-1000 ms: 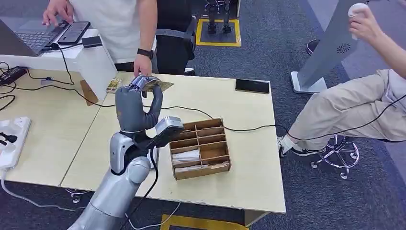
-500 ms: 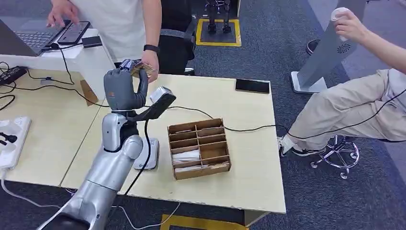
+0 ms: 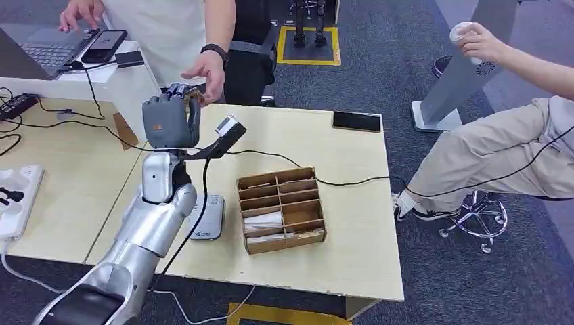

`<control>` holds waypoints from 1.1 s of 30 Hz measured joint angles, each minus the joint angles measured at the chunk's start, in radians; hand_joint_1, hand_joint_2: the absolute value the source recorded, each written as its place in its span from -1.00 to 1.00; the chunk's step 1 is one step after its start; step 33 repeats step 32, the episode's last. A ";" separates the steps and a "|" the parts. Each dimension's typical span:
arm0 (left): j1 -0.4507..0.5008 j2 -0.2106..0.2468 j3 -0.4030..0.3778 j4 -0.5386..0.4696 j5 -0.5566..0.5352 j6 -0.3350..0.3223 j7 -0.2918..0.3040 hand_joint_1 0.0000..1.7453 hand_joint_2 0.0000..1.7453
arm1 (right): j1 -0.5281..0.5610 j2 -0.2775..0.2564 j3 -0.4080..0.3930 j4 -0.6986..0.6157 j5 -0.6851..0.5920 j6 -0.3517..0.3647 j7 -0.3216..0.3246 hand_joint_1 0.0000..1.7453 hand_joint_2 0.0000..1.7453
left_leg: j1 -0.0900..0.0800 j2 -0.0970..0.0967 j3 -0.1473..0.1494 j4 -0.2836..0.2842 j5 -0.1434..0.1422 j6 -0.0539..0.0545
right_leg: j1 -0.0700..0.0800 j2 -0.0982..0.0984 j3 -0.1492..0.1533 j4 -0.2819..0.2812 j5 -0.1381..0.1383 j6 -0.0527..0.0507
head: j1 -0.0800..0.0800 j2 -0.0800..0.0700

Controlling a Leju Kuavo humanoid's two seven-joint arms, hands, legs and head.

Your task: Pass the card to the sensor for recognition and then transmit it.

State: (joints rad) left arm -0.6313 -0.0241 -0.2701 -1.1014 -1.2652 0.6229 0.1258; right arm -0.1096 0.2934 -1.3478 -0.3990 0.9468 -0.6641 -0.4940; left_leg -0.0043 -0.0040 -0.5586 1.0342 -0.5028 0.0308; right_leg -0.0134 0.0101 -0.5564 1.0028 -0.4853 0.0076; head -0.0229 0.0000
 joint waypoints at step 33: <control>0.126 -0.114 0.127 -0.155 0.025 0.069 -0.288 -1.00 1.00 | -0.006 -0.008 -0.005 0.026 0.019 0.000 0.016 -1.00 1.00 | -0.001 0.000 0.000 0.000 0.000 0.000 | 0.000 0.000 0.000 0.000 0.000 0.000 | 0.000 0.000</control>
